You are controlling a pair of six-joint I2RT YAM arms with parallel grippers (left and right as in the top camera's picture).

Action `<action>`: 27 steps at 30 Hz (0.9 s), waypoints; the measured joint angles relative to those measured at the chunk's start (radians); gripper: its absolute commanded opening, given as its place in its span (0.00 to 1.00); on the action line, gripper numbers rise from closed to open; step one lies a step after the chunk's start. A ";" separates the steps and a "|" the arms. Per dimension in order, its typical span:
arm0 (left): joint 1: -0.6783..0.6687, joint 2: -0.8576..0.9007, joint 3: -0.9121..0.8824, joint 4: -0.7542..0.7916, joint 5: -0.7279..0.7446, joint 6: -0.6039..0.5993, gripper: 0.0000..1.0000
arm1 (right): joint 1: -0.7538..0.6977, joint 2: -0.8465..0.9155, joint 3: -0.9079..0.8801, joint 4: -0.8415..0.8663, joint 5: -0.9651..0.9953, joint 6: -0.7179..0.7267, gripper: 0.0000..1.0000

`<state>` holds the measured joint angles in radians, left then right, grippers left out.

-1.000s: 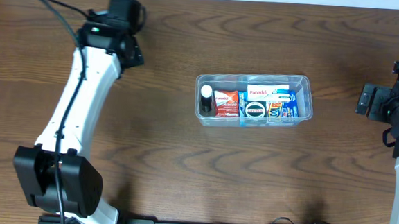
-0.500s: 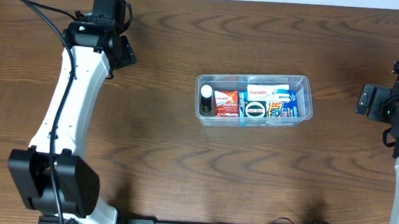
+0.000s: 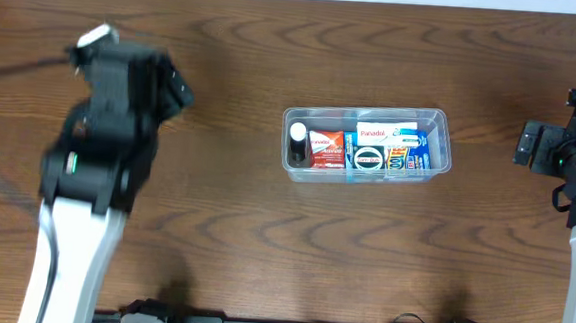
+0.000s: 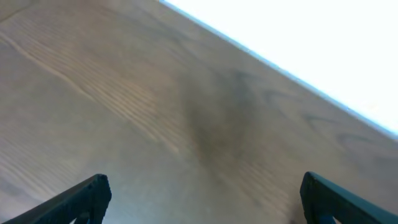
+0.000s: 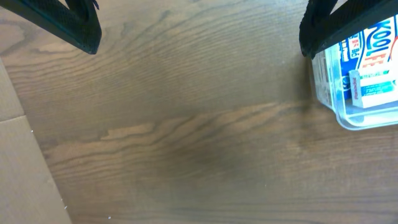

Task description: Pack container

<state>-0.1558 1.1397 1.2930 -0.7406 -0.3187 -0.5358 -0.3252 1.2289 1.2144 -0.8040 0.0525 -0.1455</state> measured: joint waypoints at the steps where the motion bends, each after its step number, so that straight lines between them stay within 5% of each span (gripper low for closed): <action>1: 0.000 -0.050 -0.050 0.032 0.000 0.000 0.98 | 0.000 0.000 0.000 0.000 0.000 0.000 0.99; 7: 0.000 -0.376 -0.395 0.244 -0.001 0.013 0.98 | 0.000 0.000 0.000 0.000 0.000 0.000 0.99; 13: 0.000 -0.602 -0.638 0.261 -0.002 0.013 0.98 | 0.000 0.000 0.000 0.000 0.000 0.000 0.99; 27: 0.000 -0.643 -0.724 0.260 0.012 0.015 0.98 | 0.000 0.000 0.000 0.000 0.000 0.000 0.99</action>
<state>-0.1558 0.4965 0.5686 -0.4805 -0.3069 -0.5209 -0.3252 1.2289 1.2144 -0.8040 0.0528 -0.1455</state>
